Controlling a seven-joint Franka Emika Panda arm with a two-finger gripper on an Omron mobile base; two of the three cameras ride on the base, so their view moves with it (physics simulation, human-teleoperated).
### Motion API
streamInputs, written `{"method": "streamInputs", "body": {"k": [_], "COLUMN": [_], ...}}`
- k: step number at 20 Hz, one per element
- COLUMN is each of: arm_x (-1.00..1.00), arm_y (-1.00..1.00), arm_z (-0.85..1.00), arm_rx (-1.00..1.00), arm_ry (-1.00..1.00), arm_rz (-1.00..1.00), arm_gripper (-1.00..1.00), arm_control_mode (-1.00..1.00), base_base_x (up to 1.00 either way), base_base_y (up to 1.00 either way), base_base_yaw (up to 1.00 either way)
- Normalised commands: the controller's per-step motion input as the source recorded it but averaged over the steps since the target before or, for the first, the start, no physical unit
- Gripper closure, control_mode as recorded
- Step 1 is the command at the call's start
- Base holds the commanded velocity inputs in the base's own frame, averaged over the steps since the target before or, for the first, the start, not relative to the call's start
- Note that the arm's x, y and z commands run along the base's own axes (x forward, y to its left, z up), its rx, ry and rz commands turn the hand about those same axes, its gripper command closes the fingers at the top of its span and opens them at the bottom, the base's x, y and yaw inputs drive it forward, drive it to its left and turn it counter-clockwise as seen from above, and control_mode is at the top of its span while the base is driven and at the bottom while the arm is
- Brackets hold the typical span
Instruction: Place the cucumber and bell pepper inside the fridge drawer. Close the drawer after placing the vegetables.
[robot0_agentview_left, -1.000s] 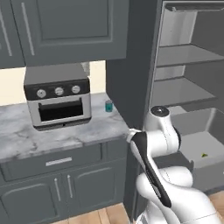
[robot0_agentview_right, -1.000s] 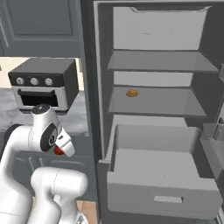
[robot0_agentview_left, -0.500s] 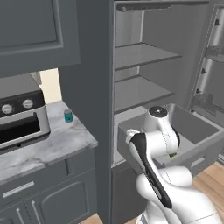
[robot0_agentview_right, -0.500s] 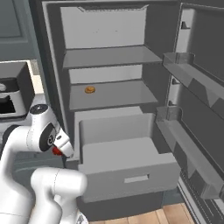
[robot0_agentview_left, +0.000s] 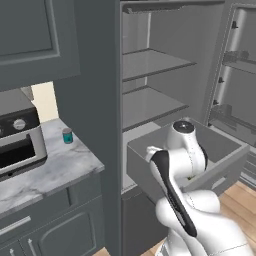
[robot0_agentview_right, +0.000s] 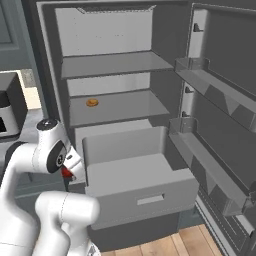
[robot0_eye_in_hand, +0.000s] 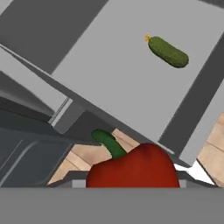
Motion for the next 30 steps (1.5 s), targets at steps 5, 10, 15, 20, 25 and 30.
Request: {"method": "streamInputs", "body": {"k": [5, 10, 15, 20, 25, 30], "arm_x": [0.79, 0.99, 0.68, 0.06, 0.05, 0.14], "arm_y": [-0.16, -0.43, -0.42, -0.59, -0.32, -0.13], "arm_z": [0.36, 0.21, -0.25, -0.69, -0.77, -0.55], "arm_rx": [0.16, 0.1, 0.01, 0.0, 0.0, 0.0], "arm_ry": [0.02, 0.16, 0.15, 0.09, 0.06, 0.09], "arm_rz": [-0.11, -0.13, -0.13, -0.08, -0.04, -0.02], "arm_gripper": [1.0, 1.0, 1.0, 1.0, 1.0, 1.0], "arm_control_mode": [-1.0, -1.0, -1.0, -1.0, -1.0, -1.0], "base_base_x": [0.0, 0.0, 0.0, 0.0, 0.0, 0.0], "base_base_y": [0.0, 0.0, 0.0, 0.0, 0.0, 0.0], "base_base_yaw": [0.0, 0.0, 0.0, 0.0, 0.0, 0.0]}}
